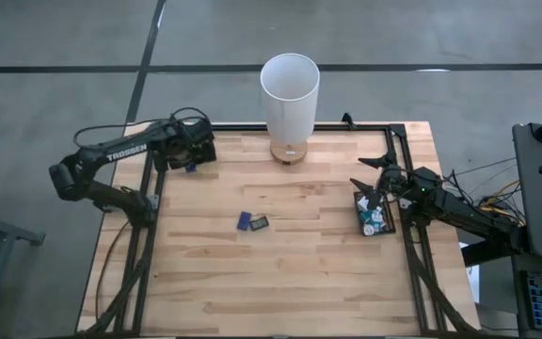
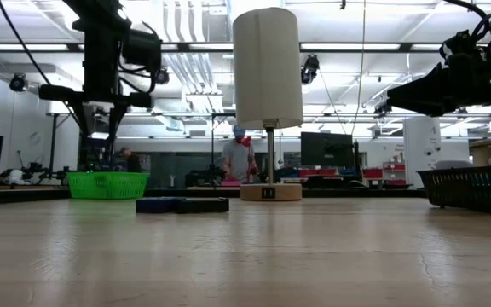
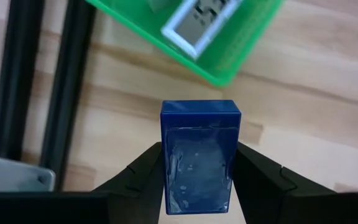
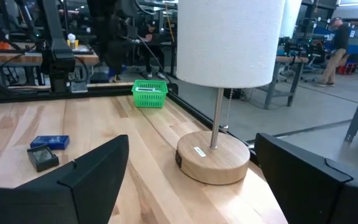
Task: Pick & Place Office items
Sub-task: Put the left blue digital clock into the green bin
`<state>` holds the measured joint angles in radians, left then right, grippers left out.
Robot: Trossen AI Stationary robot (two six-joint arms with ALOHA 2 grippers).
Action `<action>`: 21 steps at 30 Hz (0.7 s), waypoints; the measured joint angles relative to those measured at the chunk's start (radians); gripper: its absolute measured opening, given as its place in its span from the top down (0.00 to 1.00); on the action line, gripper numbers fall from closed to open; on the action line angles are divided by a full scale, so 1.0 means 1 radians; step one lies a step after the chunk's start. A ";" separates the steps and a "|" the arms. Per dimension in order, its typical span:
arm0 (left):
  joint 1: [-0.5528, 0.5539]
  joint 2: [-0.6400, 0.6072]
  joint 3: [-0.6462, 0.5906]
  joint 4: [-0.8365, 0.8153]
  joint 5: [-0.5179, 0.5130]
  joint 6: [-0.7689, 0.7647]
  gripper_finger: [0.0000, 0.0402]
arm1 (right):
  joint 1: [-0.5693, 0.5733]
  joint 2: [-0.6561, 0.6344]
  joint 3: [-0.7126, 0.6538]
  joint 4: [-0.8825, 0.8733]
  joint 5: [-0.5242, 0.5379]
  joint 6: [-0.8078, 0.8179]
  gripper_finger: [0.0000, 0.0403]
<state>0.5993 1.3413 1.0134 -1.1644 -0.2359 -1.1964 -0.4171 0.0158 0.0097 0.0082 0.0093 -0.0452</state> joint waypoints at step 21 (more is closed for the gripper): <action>0.318 0.010 0.000 0.155 0.000 0.262 0.59 | 0.000 0.000 0.000 0.000 0.000 0.000 0.14</action>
<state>0.9172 1.3509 1.0134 -1.0092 -0.2356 -0.9344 -0.4175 0.0158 0.0097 0.0082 0.0097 -0.0452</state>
